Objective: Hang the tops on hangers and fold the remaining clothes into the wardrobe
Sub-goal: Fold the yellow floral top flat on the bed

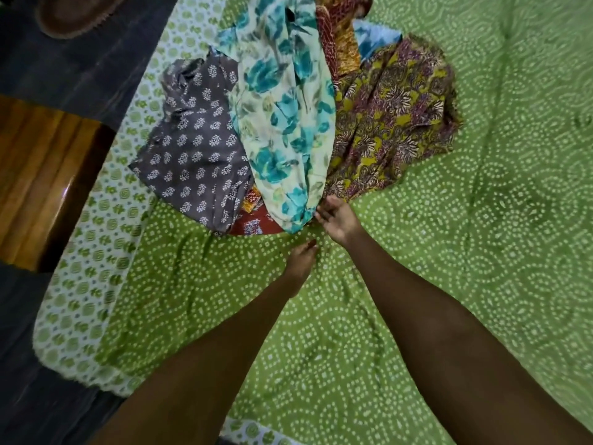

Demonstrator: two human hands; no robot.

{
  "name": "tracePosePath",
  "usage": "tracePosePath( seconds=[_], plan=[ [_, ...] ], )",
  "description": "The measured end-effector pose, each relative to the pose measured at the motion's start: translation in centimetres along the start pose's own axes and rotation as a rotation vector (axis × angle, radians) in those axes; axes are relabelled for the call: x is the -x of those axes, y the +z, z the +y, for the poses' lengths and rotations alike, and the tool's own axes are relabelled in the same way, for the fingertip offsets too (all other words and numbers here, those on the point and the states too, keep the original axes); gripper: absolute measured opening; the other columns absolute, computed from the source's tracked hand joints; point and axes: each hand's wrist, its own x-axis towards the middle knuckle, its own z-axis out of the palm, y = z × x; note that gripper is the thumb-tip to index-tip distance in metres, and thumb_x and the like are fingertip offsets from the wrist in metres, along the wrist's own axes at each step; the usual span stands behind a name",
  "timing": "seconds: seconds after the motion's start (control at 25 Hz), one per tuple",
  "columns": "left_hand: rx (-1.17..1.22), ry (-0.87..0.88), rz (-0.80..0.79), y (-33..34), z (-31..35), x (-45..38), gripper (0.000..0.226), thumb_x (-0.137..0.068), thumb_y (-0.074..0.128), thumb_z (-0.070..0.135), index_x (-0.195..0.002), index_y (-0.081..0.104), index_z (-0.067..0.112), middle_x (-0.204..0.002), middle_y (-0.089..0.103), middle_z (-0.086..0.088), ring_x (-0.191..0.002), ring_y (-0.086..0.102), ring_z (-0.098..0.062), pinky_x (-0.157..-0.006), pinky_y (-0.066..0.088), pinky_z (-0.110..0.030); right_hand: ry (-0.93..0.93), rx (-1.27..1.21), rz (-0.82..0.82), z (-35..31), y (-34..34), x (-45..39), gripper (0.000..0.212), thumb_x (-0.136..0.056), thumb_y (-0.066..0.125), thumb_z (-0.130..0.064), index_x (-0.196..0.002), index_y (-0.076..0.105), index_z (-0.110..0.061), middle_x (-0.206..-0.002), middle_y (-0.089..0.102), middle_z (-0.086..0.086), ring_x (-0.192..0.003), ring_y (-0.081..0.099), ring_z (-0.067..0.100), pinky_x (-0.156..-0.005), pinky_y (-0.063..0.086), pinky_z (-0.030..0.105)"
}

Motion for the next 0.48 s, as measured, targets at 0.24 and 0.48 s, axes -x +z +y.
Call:
tracePosePath(
  seconds=[0.24,0.48],
  plan=[
    [0.181,-0.140,-0.090,0.4,2.8,1.2,0.037,-0.101,0.035,0.034,-0.127,0.050,0.012,-0.120,0.055,0.000,-0.104,0.055,-0.017,-0.088,0.043,-0.027,-0.146,-0.013,0.267,0.2,0.4,1.8,0.047,-0.089,0.063,-0.031,-0.122,0.055,0.001,-0.122,0.060,0.013,-0.107,0.059,0.028,-0.095,0.049,0.043],
    [0.325,-0.285,-0.314,2.0,6.7,6.7,0.038,-0.100,0.039,0.031,-0.099,0.066,0.004,-0.085,0.072,-0.007,-0.082,0.068,-0.017,-0.075,0.055,-0.031,-0.171,-0.027,0.205,5.4,-5.2,14.1,0.040,-0.090,0.060,-0.020,-0.123,0.056,0.002,-0.114,0.064,0.016,-0.084,0.065,0.022,-0.067,0.057,0.027]
  ],
)
